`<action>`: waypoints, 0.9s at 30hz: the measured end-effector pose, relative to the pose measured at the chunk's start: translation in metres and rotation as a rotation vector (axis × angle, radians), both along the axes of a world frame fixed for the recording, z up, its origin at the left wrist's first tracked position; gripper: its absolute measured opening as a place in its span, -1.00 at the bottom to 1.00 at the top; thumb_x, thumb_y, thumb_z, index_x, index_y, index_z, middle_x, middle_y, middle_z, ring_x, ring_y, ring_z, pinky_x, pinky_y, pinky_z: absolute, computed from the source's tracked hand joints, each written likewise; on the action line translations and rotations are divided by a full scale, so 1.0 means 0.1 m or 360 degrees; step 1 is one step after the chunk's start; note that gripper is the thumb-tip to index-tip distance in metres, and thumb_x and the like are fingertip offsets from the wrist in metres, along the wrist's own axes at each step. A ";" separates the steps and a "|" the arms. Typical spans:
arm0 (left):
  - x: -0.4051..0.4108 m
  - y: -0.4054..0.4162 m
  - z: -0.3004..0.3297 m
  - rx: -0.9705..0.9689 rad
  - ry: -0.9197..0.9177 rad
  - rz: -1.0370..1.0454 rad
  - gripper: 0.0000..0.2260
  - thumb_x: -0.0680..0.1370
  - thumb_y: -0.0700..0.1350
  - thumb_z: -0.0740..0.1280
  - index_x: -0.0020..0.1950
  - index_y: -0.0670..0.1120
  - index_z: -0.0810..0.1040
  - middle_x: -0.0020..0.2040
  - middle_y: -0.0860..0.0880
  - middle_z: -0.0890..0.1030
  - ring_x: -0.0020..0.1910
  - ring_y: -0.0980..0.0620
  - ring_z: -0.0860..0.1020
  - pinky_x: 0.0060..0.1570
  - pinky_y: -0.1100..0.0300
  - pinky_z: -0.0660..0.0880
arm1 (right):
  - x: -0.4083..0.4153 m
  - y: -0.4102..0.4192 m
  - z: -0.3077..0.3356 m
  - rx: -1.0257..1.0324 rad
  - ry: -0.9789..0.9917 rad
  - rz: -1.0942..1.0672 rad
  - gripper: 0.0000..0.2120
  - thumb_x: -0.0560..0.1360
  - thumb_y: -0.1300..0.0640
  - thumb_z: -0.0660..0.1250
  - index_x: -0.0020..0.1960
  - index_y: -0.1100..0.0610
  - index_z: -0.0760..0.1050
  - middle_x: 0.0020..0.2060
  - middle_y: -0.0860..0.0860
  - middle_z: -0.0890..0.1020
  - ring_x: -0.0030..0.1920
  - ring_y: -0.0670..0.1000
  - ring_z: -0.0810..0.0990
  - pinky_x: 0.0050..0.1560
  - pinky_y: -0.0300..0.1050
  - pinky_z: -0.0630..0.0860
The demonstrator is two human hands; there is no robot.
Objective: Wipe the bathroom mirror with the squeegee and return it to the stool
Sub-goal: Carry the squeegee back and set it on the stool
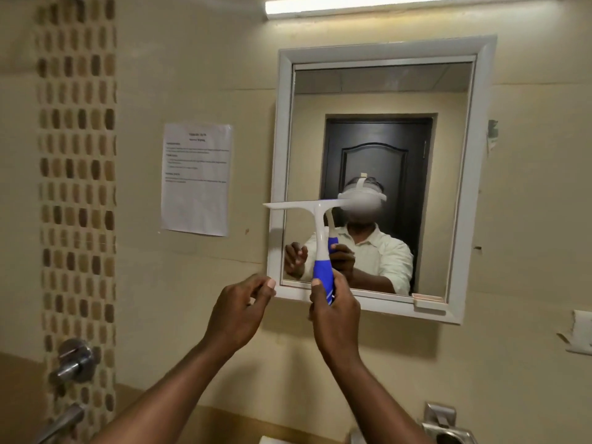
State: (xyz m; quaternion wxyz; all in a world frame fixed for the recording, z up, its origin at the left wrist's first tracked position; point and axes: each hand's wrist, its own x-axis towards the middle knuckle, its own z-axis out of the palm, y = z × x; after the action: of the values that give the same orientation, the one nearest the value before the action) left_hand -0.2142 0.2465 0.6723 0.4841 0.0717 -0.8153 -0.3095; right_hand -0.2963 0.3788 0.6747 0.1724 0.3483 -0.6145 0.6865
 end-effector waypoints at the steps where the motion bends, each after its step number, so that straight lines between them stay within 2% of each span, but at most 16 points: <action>1: 0.03 0.00 0.01 0.0066 0.0010 -0.0051 -0.84 0.57 0.02 0.24 -0.12 0.07 0.58 -0.21 0.11 0.67 -0.21 0.19 0.61 -0.22 0.17 0.47 | 0.03 -0.04 0.04 -0.0001 -0.0021 0.0068 -0.85 0.56 0.10 0.22 0.11 0.03 0.47 -0.24 0.09 0.57 -0.28 0.11 0.55 -0.19 0.15 0.57; 5: 0.17 0.08 0.08 0.0320 0.0015 -0.0249 -0.85 0.57 0.00 0.24 -0.03 0.07 0.61 -0.14 0.06 0.69 -0.16 0.12 0.64 -0.11 0.16 0.51 | 0.20 -0.23 0.10 0.0044 -0.0050 0.0334 -0.83 0.59 0.14 0.13 0.06 0.04 0.48 -0.34 0.09 0.54 -0.39 0.04 0.49 -0.33 0.02 0.46; 8: 0.28 0.15 0.14 0.0463 0.0046 -0.0363 -0.84 0.58 -0.02 0.24 -0.02 0.07 0.63 -0.13 -0.07 0.67 -0.14 -0.01 0.63 -0.12 0.11 0.50 | 0.34 -0.37 0.09 0.0130 0.0025 0.0445 -0.83 0.59 0.13 0.13 0.09 0.05 0.47 -0.33 0.06 0.56 -0.42 -0.03 0.48 -0.37 -0.10 0.44; 10: 0.35 0.16 0.17 0.0539 0.0067 -0.0381 -0.83 0.57 -0.02 0.25 -0.03 -0.01 0.63 -0.17 -0.16 0.65 -0.21 -0.13 0.58 -0.15 0.01 0.52 | 0.43 -0.46 0.07 0.0140 0.0008 0.0535 -0.84 0.58 0.11 0.14 0.09 0.02 0.46 -0.32 0.04 0.57 -0.41 -0.04 0.49 -0.37 -0.11 0.45; 12: 0.44 0.12 0.17 0.0607 0.0089 -0.0333 -0.80 0.57 -0.02 0.25 -0.05 -0.10 0.61 -0.20 -0.22 0.63 -0.28 -0.13 0.53 -0.25 0.05 0.51 | 0.50 -0.54 0.05 0.0124 -0.0020 0.0625 -0.84 0.58 0.09 0.15 0.11 0.03 0.45 -0.34 0.03 0.56 -0.40 -0.05 0.50 -0.37 -0.14 0.43; 15: 0.58 0.03 0.14 0.0697 0.0115 -0.0257 -0.76 0.57 -0.06 0.25 -0.09 -0.22 0.57 -0.27 -0.20 0.59 -0.34 -0.11 0.49 -0.40 0.17 0.47 | 0.62 -0.65 -0.02 0.0134 -0.0071 0.0743 -0.85 0.58 0.08 0.16 0.11 0.01 0.46 -0.34 0.02 0.58 -0.40 -0.06 0.51 -0.39 -0.12 0.44; 19: 0.74 -0.08 0.03 0.0731 0.0086 -0.0110 -0.72 0.57 -0.05 0.26 -0.15 -0.27 0.54 -0.37 -0.13 0.57 -0.46 -0.08 0.46 -0.46 0.18 0.46 | 0.78 -0.76 -0.15 0.0163 -0.0162 0.0923 -0.85 0.60 0.09 0.15 0.11 -0.01 0.45 -0.33 -0.02 0.59 -0.46 -0.14 0.52 -0.48 -0.28 0.41; 22: 0.86 -0.17 -0.10 0.0725 0.0011 0.0017 -0.71 0.57 -0.03 0.26 -0.16 -0.24 0.56 -0.35 -0.13 0.58 -0.49 -0.04 0.45 -0.40 0.21 0.44 | 0.87 -0.83 -0.27 0.0258 -0.0199 0.0961 -0.84 0.59 0.07 0.14 0.11 -0.06 0.45 -0.36 -0.05 0.60 -0.49 -0.14 0.52 -0.41 -0.25 0.44; 25: 0.95 -0.27 -0.23 0.0730 -0.0050 0.0152 -0.73 0.57 -0.03 0.25 -0.17 -0.20 0.58 -0.33 -0.08 0.60 -0.41 0.02 0.50 -0.31 0.19 0.43 | 0.93 -0.91 -0.38 0.0351 -0.0236 0.0962 -0.81 0.58 0.07 0.17 0.15 -0.04 0.48 -0.24 -0.01 0.65 -0.31 -0.07 0.62 -0.29 -0.18 0.52; 27: 0.99 -0.34 -0.33 0.0759 -0.0092 0.0209 -0.75 0.56 -0.04 0.26 -0.16 -0.18 0.60 -0.28 -0.06 0.63 -0.35 0.09 0.54 -0.29 0.22 0.45 | 0.94 -0.98 -0.47 0.0421 -0.0247 0.0939 -0.80 0.56 0.05 0.20 0.15 -0.04 0.50 -0.18 0.01 0.66 -0.19 0.01 0.65 -0.15 -0.06 0.59</action>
State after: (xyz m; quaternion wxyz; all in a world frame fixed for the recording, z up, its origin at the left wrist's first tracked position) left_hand -0.1155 0.2129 0.6393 0.4489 0.2455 -0.7264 -0.4588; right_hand -0.2025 0.2810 0.6276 -0.1279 0.4772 -0.5822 0.6457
